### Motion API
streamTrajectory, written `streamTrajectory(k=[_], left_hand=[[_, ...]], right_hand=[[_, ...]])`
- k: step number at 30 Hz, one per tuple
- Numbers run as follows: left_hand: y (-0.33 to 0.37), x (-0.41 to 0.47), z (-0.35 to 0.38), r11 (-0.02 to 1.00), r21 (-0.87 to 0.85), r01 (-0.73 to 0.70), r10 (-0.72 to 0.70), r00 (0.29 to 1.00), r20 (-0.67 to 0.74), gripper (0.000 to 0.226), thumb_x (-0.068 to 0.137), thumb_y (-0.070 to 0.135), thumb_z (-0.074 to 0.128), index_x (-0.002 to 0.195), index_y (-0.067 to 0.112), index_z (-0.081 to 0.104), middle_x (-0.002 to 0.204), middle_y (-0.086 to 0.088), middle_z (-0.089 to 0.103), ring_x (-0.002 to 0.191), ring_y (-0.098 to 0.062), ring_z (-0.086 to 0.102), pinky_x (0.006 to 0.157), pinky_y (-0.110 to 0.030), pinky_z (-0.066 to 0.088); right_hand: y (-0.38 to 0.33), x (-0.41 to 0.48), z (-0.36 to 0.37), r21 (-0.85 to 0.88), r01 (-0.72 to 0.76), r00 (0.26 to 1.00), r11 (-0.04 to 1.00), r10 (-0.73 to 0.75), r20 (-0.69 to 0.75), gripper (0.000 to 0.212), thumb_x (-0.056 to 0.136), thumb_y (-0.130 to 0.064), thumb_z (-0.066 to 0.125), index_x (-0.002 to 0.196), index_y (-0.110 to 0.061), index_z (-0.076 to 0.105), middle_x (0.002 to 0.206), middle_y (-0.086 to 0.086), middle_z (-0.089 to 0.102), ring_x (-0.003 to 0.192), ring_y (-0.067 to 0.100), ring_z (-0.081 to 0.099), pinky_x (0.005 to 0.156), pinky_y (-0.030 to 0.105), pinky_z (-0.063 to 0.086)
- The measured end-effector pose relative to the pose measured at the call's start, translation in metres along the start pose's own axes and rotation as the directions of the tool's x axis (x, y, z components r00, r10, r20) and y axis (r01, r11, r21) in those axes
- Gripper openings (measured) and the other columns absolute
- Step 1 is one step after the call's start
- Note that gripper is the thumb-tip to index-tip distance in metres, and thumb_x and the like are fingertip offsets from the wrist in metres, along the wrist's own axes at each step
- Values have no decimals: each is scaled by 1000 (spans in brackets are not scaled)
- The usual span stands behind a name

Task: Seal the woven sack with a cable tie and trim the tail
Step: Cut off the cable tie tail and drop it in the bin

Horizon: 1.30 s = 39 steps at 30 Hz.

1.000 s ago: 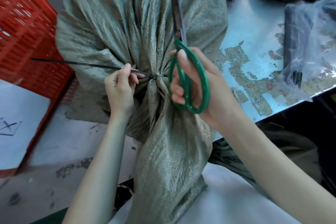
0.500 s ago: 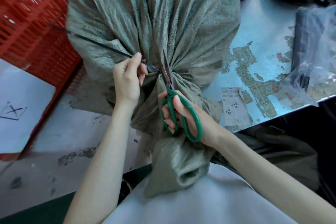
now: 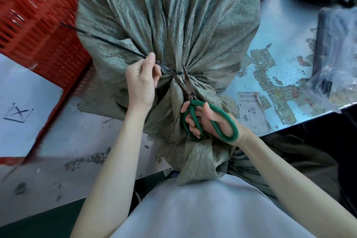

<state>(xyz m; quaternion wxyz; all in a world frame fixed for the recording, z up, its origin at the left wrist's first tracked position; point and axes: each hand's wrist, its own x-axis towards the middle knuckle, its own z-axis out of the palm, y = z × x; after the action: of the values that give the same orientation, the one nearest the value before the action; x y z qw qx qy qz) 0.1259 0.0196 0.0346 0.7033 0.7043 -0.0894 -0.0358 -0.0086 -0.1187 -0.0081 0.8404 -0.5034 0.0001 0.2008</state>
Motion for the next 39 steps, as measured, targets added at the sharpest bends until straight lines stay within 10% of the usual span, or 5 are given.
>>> streamTrajectory(k=[39], left_hand=[[-25,-24,-1,995,-33,-98,97,995,-39,45,95,10,35,51,19,33,36,-3,37,42,-23,33,55,-30,33]], right_hand=[[-5,51,31,-65,114,953,991,-127,-276,90,65,-75,63,105,4,47,82,9,48,68,19,49,62,30,45]])
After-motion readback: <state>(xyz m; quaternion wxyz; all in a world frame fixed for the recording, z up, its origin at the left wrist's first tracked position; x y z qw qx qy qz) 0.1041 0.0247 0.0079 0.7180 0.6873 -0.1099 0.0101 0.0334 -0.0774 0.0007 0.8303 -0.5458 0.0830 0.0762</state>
